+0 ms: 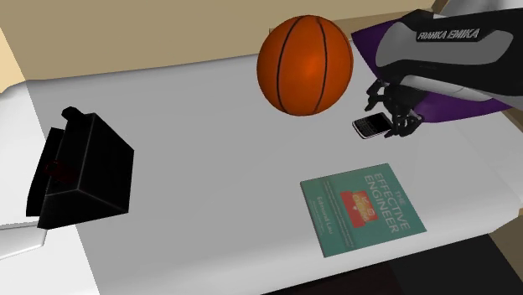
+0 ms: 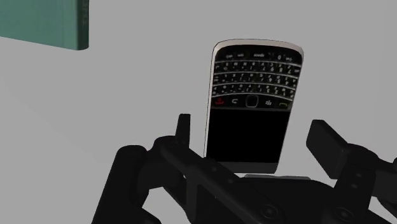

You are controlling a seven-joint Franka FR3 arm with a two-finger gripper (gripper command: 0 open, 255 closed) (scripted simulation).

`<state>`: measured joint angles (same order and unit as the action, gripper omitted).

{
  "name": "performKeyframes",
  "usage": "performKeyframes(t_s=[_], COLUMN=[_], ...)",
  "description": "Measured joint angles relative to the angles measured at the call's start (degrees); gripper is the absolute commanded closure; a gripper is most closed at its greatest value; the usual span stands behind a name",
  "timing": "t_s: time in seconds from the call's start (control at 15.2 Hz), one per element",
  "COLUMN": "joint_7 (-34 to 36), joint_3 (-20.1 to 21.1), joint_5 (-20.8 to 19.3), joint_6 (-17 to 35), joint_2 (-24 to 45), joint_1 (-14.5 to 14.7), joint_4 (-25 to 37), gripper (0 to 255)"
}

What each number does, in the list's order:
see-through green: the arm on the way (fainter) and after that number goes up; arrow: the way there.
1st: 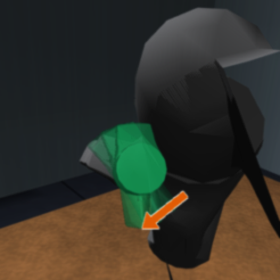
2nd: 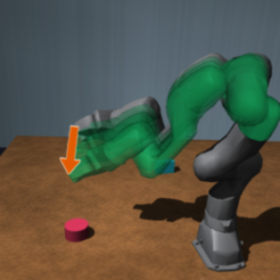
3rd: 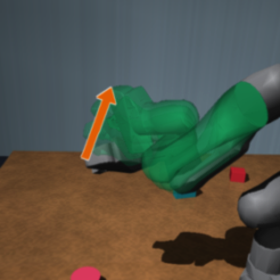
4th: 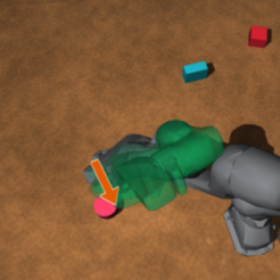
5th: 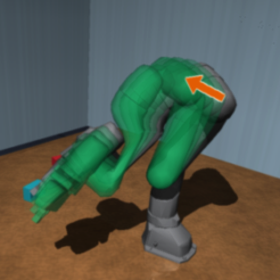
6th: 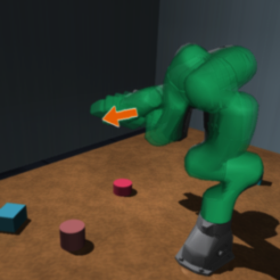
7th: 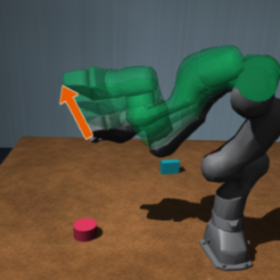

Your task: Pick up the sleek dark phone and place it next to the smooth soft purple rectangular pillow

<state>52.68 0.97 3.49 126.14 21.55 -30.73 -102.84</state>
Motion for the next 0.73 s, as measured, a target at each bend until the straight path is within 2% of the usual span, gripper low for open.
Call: performKeyframes(t_s=[0.2,0.46,0.73], joint_7=[0.0,0.1,0.1], joint_3=[0.0,-0.1,-0.1], joint_5=[0.0,-0.1,-0.1], joint_6=[-0.7,-5.5,-6.1], joint_2=[-0.4,-2.8,-3.2], joint_1=[0.0,-0.2,-0.2], joint_4=[0.3,2.8,2.8], gripper=[0,0,0])
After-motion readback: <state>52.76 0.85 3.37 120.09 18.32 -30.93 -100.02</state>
